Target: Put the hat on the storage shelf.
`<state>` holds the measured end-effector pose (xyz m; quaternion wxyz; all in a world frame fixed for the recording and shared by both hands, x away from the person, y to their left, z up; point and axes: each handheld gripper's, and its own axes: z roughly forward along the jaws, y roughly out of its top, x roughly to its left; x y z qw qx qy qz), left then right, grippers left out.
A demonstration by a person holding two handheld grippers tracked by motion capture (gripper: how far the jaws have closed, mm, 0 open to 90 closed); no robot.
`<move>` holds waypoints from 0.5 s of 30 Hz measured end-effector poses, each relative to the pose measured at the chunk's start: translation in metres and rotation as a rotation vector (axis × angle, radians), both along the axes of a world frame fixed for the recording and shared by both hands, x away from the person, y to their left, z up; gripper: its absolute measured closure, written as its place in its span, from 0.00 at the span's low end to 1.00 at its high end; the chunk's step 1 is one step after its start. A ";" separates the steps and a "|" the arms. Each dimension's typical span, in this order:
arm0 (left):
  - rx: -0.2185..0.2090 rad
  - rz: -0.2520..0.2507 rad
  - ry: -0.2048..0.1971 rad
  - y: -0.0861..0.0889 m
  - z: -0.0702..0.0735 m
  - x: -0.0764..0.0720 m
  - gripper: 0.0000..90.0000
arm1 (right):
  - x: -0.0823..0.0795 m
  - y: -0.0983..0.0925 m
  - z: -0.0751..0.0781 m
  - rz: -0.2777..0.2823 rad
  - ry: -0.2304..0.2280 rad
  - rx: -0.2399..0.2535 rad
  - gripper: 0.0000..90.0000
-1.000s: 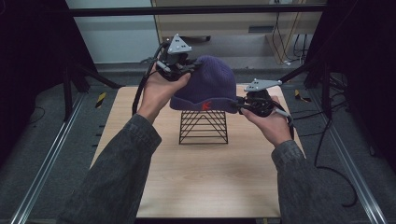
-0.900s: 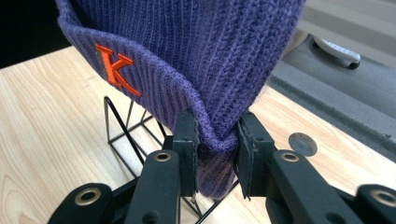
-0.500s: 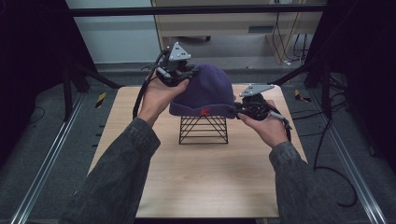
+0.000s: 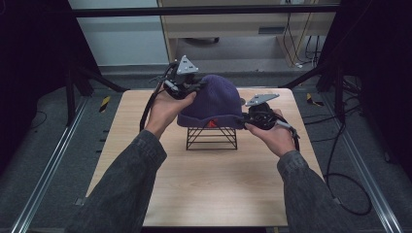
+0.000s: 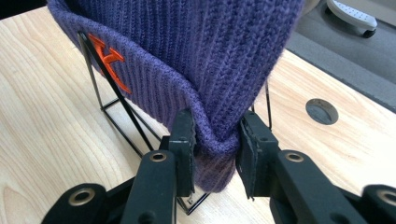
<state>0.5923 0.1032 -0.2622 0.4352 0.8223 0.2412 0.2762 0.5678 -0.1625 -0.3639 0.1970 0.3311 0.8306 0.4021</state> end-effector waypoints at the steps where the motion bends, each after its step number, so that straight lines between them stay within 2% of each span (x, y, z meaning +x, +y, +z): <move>1: -0.002 -0.001 -0.001 0.000 -0.001 0.000 0.89 | 0.000 0.000 -0.001 -0.002 0.004 0.002 0.77; 13: -0.015 -0.002 0.007 0.002 -0.010 -0.001 0.89 | -0.001 0.000 -0.005 0.001 0.016 -0.007 0.76; 15: -0.005 -0.005 0.012 0.002 -0.012 -0.001 0.89 | -0.001 0.001 -0.008 0.002 0.019 -0.008 0.76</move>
